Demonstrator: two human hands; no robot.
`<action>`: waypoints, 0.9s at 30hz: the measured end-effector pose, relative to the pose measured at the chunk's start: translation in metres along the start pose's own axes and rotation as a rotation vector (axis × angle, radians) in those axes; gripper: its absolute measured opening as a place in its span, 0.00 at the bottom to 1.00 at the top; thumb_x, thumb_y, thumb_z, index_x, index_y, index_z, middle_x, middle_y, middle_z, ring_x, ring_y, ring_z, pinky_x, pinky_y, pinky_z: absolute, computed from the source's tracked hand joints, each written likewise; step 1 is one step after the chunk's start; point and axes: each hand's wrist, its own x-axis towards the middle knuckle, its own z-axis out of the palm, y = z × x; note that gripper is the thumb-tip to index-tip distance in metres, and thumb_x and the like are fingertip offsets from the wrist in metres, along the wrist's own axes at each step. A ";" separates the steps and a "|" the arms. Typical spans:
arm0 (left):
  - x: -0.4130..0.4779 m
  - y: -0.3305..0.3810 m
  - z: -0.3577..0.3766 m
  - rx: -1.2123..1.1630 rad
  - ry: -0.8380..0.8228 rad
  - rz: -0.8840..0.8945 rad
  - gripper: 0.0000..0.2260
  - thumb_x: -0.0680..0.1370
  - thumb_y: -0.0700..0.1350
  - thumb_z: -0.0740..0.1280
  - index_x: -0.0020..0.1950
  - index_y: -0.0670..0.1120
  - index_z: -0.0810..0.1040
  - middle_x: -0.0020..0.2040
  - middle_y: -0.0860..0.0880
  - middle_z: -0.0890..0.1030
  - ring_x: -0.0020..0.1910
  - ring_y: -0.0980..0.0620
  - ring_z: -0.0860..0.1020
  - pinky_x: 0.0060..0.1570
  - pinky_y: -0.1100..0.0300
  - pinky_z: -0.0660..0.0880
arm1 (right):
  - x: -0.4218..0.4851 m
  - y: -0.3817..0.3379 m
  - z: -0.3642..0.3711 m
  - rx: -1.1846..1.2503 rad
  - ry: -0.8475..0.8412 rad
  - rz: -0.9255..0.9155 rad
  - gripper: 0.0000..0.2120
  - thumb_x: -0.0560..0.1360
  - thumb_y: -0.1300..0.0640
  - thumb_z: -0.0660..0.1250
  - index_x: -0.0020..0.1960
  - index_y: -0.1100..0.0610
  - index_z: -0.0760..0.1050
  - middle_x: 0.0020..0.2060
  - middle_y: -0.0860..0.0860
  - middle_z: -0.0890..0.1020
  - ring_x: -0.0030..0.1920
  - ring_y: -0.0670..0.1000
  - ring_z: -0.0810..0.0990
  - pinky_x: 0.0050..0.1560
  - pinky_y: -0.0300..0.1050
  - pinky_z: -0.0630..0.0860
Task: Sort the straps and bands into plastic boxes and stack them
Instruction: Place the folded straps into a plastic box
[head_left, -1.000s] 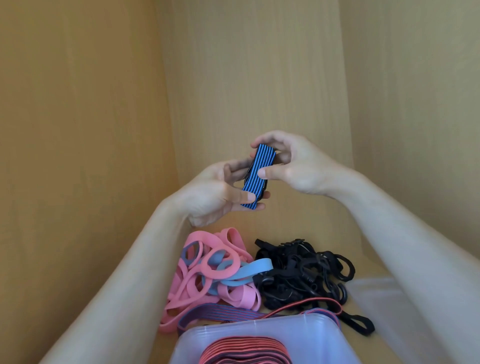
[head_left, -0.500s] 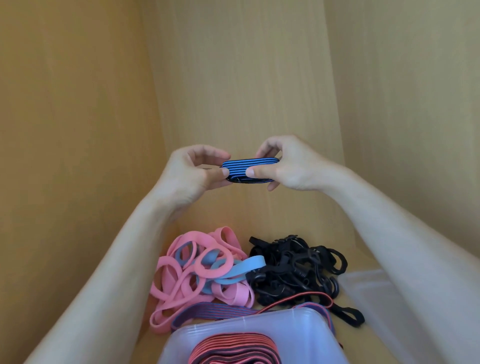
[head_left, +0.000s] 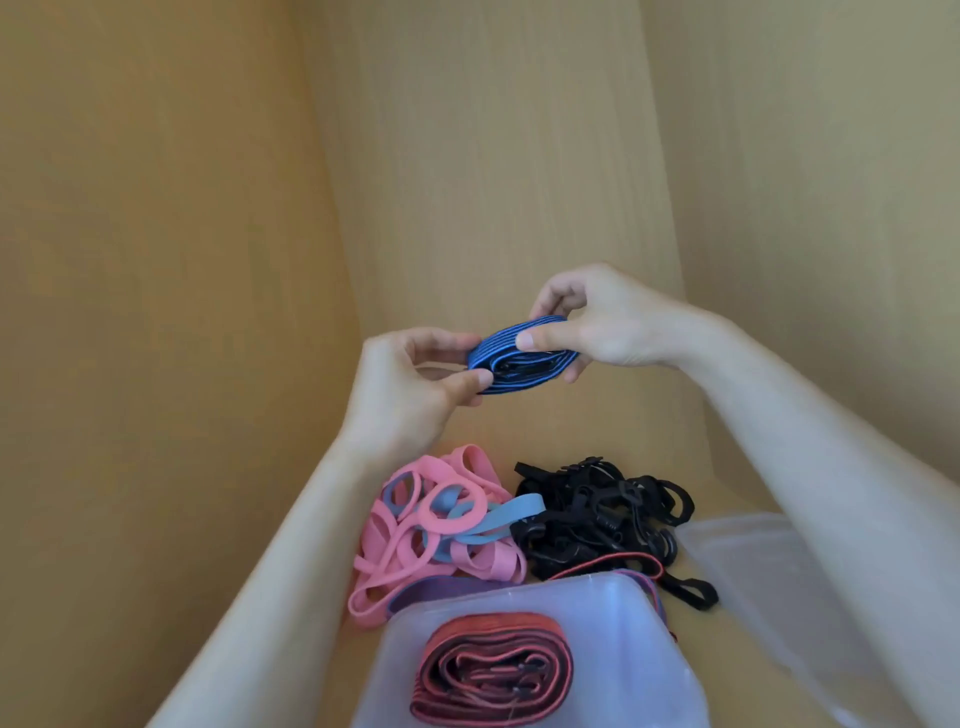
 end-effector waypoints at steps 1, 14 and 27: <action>-0.008 0.001 -0.002 -0.024 -0.002 -0.013 0.11 0.72 0.33 0.77 0.49 0.46 0.83 0.39 0.54 0.87 0.32 0.53 0.85 0.34 0.66 0.77 | -0.003 -0.005 0.000 -0.007 -0.026 0.002 0.09 0.74 0.57 0.75 0.46 0.60 0.77 0.43 0.58 0.82 0.30 0.48 0.83 0.35 0.46 0.84; -0.089 0.017 -0.081 -0.099 -0.284 -0.153 0.10 0.71 0.34 0.77 0.50 0.43 0.85 0.46 0.44 0.87 0.46 0.45 0.86 0.51 0.51 0.82 | -0.093 -0.031 0.039 0.228 -0.298 0.057 0.13 0.72 0.55 0.75 0.55 0.57 0.81 0.46 0.56 0.87 0.40 0.58 0.87 0.35 0.41 0.80; -0.121 0.011 -0.073 0.066 -0.503 -0.205 0.11 0.69 0.32 0.79 0.48 0.41 0.84 0.43 0.42 0.87 0.42 0.46 0.86 0.43 0.62 0.82 | -0.149 -0.028 0.050 -0.041 -0.330 0.108 0.09 0.73 0.66 0.75 0.50 0.54 0.82 0.40 0.50 0.87 0.39 0.50 0.87 0.42 0.37 0.81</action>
